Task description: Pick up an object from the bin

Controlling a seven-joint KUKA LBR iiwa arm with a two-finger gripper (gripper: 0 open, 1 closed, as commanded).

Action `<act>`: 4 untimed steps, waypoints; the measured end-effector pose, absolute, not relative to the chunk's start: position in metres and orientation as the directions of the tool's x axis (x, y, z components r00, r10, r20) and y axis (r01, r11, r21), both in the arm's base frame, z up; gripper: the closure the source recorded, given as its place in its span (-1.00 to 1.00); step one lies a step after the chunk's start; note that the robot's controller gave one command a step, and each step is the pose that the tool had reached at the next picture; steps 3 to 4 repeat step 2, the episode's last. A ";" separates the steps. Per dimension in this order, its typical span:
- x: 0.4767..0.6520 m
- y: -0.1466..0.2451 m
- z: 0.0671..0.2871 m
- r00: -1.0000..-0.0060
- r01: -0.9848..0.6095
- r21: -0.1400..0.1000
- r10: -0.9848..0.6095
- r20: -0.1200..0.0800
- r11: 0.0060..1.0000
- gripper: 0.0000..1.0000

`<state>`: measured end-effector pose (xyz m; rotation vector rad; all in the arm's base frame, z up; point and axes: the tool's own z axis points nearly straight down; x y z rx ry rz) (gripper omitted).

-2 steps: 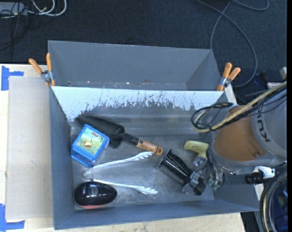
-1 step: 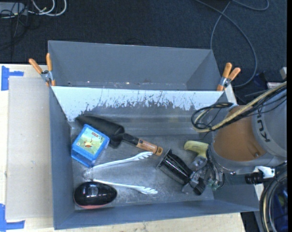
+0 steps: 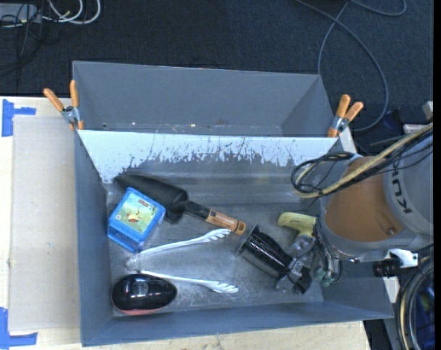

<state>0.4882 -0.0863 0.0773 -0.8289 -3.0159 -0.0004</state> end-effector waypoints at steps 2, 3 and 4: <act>0.488 -0.087 0.164 -0.860 0.511 -0.006 0.511 0.016 0.860 1.00; 0.488 -0.087 0.164 -0.860 0.511 -0.006 0.511 0.016 0.860 1.00; 0.488 -0.087 0.164 -0.860 0.511 -0.006 0.511 0.016 0.860 1.00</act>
Offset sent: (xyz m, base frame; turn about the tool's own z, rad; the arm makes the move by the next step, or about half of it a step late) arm -0.0026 0.0003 0.0428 -0.0002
